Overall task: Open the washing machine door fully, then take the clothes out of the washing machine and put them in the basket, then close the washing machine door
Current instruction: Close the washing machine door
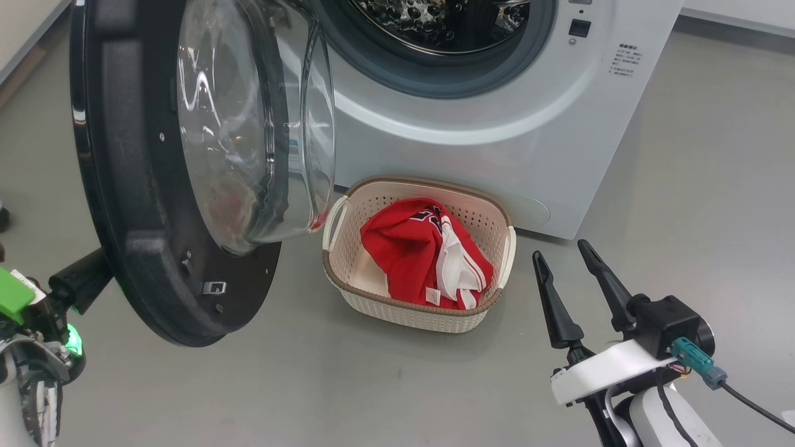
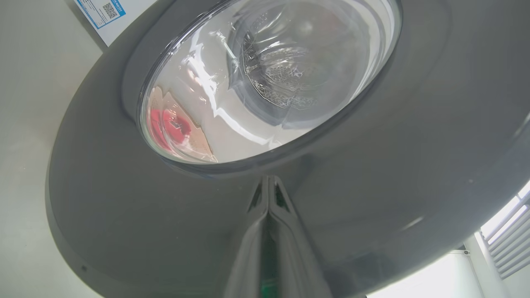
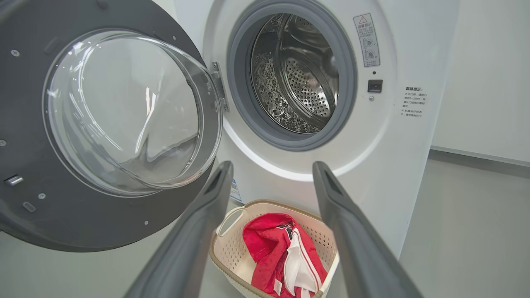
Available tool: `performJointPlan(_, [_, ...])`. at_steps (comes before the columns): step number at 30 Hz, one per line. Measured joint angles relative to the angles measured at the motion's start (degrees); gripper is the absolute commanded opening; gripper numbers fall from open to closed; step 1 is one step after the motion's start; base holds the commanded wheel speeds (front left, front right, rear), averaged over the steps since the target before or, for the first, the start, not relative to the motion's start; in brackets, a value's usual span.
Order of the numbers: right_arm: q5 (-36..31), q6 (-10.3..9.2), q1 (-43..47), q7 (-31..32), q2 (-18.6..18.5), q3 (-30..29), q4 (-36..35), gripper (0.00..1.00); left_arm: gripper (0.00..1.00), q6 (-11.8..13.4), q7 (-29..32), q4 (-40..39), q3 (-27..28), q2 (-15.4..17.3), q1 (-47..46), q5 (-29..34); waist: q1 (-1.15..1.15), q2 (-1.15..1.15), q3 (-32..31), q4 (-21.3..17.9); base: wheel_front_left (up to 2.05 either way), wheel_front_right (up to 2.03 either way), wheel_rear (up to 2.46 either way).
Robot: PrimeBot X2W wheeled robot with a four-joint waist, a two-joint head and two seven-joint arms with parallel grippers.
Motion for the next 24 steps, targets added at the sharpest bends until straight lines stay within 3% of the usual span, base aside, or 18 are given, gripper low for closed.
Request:
performJointPlan(10, [0.51,-0.02,0.88,-0.07,0.22,-0.36,0.48,1.00,0.00,-0.03,-8.96,-9.17,2.00,1.18,2.37,5.26,0.00,0.00,-0.81,0.25,0.00,0.00,0.00])
performJointPlan(24, [1.38,-0.53,2.64,-0.19,0.57,-1.35,1.07,1.00,0.00,-0.05,-26.96,-26.06,-11.40,9.23,15.18,28.50,0.00,0.00,-3.20,2.01,0.00,0.00,0.00])
